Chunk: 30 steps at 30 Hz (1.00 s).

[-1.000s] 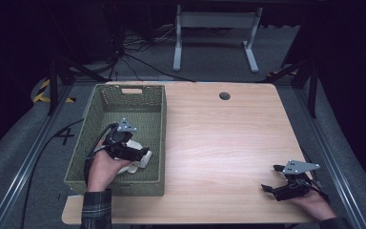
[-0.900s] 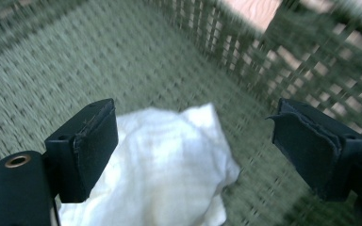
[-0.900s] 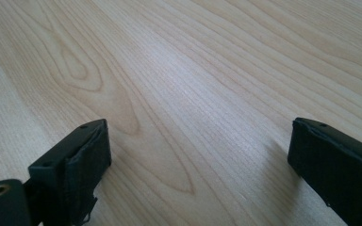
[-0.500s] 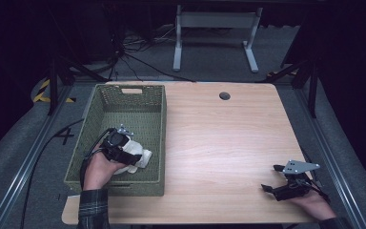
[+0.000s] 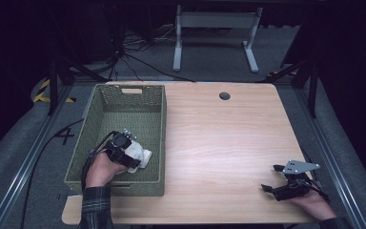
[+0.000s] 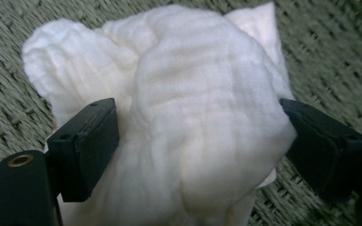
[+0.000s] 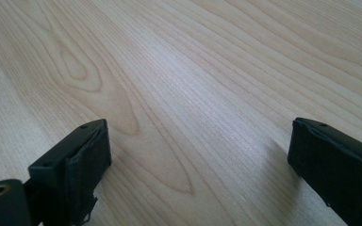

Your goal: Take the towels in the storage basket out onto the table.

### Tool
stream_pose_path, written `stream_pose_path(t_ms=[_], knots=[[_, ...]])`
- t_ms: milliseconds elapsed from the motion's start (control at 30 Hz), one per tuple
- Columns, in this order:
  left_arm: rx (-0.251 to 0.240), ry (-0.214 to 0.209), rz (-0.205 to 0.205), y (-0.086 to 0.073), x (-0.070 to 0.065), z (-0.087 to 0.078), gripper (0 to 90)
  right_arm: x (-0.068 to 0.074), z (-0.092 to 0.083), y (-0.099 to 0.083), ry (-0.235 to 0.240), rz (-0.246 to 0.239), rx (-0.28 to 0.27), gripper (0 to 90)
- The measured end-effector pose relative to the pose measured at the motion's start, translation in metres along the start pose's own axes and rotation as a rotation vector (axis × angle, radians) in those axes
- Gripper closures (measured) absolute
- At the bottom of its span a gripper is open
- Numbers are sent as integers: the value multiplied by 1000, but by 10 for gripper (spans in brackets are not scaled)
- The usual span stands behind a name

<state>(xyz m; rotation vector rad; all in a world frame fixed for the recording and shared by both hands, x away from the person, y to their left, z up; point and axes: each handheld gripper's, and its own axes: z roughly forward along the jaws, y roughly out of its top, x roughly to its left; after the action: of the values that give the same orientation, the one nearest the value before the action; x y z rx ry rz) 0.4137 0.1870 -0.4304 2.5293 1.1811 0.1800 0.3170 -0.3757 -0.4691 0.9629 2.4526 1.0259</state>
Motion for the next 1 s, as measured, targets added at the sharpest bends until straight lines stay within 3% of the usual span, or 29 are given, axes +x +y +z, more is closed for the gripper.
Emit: stream_pose_path(t_ms=[167, 300, 367, 567, 700, 1000], knots=[[56, 24, 33, 1, -2, 7, 158, 0, 0, 0, 0, 1, 0, 66], [64, 33, 28, 1, -3, 7, 197, 0, 0, 0, 0, 1, 0, 66], [69, 40, 20, 2, -2, 5, 273, 0, 0, 0, 0, 0, 0, 66], [62, 38, -9, 3, -2, -3, 653, 0, 0, 0, 0, 0, 0, 66], [14, 11, -67, 3, 1, -9, 723, 0, 0, 0, 0, 0, 0, 66], [-116, -70, -95, 1, 5, -23, 732, 0, 0, 0, 0, 2, 1, 67]])
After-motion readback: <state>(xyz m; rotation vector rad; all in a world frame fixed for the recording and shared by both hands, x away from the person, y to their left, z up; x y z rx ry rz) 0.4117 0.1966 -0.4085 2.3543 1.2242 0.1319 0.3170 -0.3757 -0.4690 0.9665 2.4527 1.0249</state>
